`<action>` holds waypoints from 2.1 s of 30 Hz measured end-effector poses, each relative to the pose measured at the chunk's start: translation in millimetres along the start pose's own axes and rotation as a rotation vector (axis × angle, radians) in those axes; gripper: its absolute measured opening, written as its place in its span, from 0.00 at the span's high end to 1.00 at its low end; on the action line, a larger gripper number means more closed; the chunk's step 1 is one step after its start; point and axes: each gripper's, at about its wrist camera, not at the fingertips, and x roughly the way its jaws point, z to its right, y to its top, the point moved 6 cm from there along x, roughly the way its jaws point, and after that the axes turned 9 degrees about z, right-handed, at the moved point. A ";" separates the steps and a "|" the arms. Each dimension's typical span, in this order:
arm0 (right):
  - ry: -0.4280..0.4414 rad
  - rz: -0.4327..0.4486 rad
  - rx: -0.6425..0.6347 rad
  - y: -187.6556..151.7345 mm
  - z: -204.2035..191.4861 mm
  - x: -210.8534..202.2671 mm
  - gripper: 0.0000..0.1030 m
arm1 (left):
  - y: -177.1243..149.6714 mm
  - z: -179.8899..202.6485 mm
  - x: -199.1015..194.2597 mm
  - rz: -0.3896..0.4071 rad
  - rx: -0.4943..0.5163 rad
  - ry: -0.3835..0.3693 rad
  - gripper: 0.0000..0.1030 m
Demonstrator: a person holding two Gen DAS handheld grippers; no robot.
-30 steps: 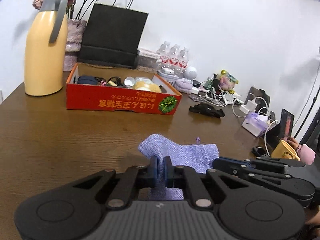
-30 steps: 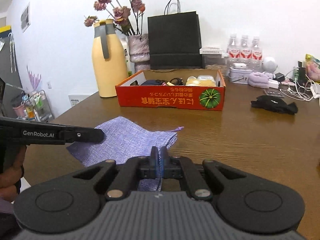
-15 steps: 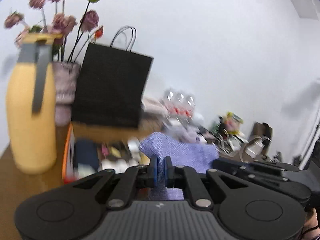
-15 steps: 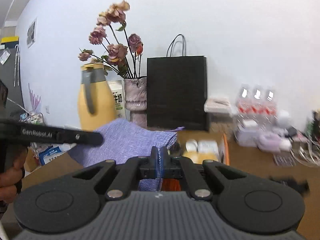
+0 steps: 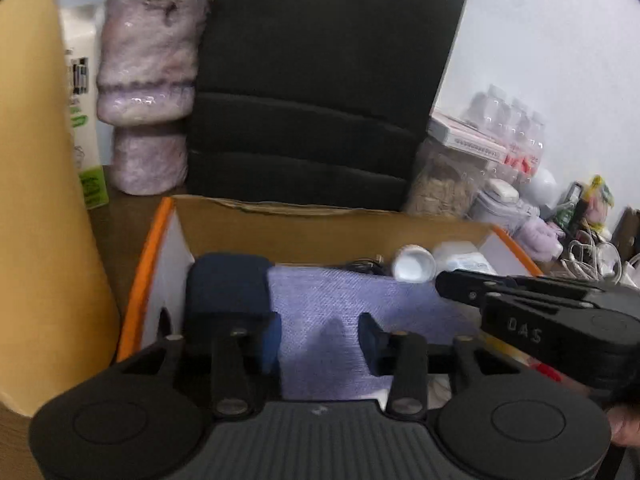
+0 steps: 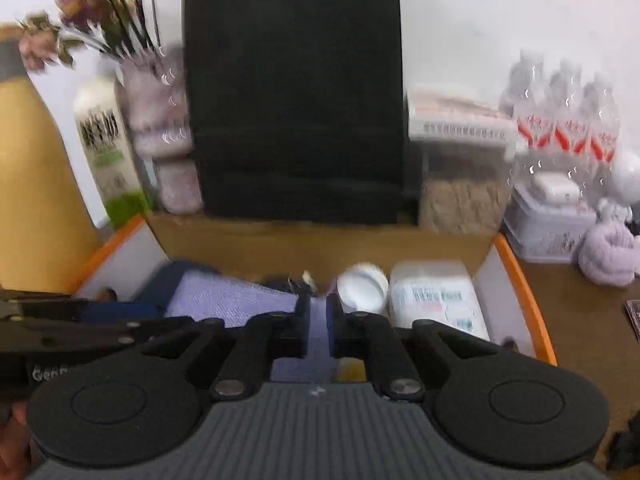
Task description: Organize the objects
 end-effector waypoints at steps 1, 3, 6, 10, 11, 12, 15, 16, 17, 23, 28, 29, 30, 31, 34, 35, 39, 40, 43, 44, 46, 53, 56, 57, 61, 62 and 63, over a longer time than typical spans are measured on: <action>0.031 0.028 -0.003 2.9 -1.0 -5.3 0.80 | 2.8 -0.6 -5.5 0.013 -0.012 -0.025 0.47; -0.005 0.077 0.018 9.1 6.1 -16.1 0.20 | 10.5 -0.5 -17.8 0.067 0.001 -0.030 0.35; -0.019 0.104 0.017 16.0 12.8 -25.3 0.22 | 18.6 1.7 -32.9 0.119 0.025 0.004 0.29; -0.003 0.122 0.027 22.7 8.6 -47.9 0.21 | 25.1 10.5 -57.1 0.142 0.087 0.067 0.28; -0.002 0.137 0.018 22.7 5.8 -59.1 0.16 | 23.2 13.6 -69.4 0.161 0.106 0.083 0.26; 0.001 0.154 0.007 19.8 2.4 -75.1 0.09 | 19.7 15.7 -81.7 0.175 0.115 0.088 0.20; 0.024 0.187 -0.018 9.2 -2.5 -125.3 0.00 | 4.0 26.2 -121.9 0.172 0.150 0.100 0.16; 0.038 0.192 -0.027 6.1 -4.7 -143.3 0.00 | -5.4 30.9 -141.5 0.173 0.177 0.106 0.15; 0.038 0.202 -0.034 -2.6 -5.6 -168.6 0.00 | -15.1 34.3 -161.1 0.185 0.192 0.112 0.15; 0.015 0.213 -0.026 -84.5 -15.1 -286.3 0.00 | -109.6 49.0 -285.3 0.291 0.091 0.151 0.01; -0.012 0.119 0.060 -155.7 -33.5 -353.4 0.00 | -200.9 58.3 -326.1 0.093 0.002 0.186 0.03; 0.007 0.102 0.055 -164.5 -39.3 -363.9 0.00 | -206.6 59.5 -335.6 0.095 0.023 0.193 0.02; 0.016 0.096 0.041 -171.3 -46.0 -377.2 0.00 | -209.0 59.8 -345.2 0.104 0.041 0.221 0.02; 0.014 0.108 0.027 -173.6 -50.1 -388.9 0.00 | -209.7 60.3 -355.3 0.116 0.061 0.264 0.00; -0.025 0.170 0.016 -174.3 -56.8 -421.1 0.00 | -210.7 71.8 -381.5 0.144 0.142 0.323 0.00; -0.040 0.180 0.028 -172.4 -57.7 -430.0 0.00 | -211.1 77.5 -390.5 0.160 0.156 0.315 0.00; -0.076 0.154 0.066 -167.4 -62.2 -457.4 0.00 | -211.3 93.4 -429.2 0.250 0.139 0.276 0.00; -0.085 0.145 0.072 -169.0 -63.4 -464.5 0.00 | -212.8 95.0 -436.0 0.249 0.139 0.285 0.00; -0.047 0.152 0.056 -172.8 -71.4 -477.3 0.00 | -212.8 95.6 -448.5 0.250 0.116 0.270 0.00; -0.030 0.156 0.048 -173.0 -74.7 -478.2 0.00 | -211.3 95.9 -449.8 0.250 0.105 0.262 0.00; -0.008 0.162 0.036 -172.5 -81.0 -476.6 0.00 | -209.5 93.5 -452.0 0.253 0.093 0.264 0.00; -0.014 0.115 0.041 -180.2 -86.6 -465.6 0.00 | -213.5 94.6 -453.6 0.239 0.094 0.249 0.00; -0.018 0.106 0.048 -183.2 -85.6 -463.6 0.00 | -214.3 93.9 -453.6 0.239 0.095 0.247 0.00; -0.024 0.100 0.049 -184.3 -84.7 -462.0 0.00 | -214.8 94.3 -453.2 0.237 0.096 0.242 0.00; -0.042 0.090 0.062 -187.0 -81.7 -459.7 0.00 | -216.1 95.5 -451.9 0.233 0.101 0.240 0.00; -0.042 0.093 0.063 -187.2 -81.6 -460.1 0.00 | -216.0 95.4 -452.2 0.234 0.102 0.240 0.00; -0.045 0.096 0.064 -187.1 -81.4 -460.4 0.00 | -216.3 95.5 -452.7 0.236 0.103 0.240 0.00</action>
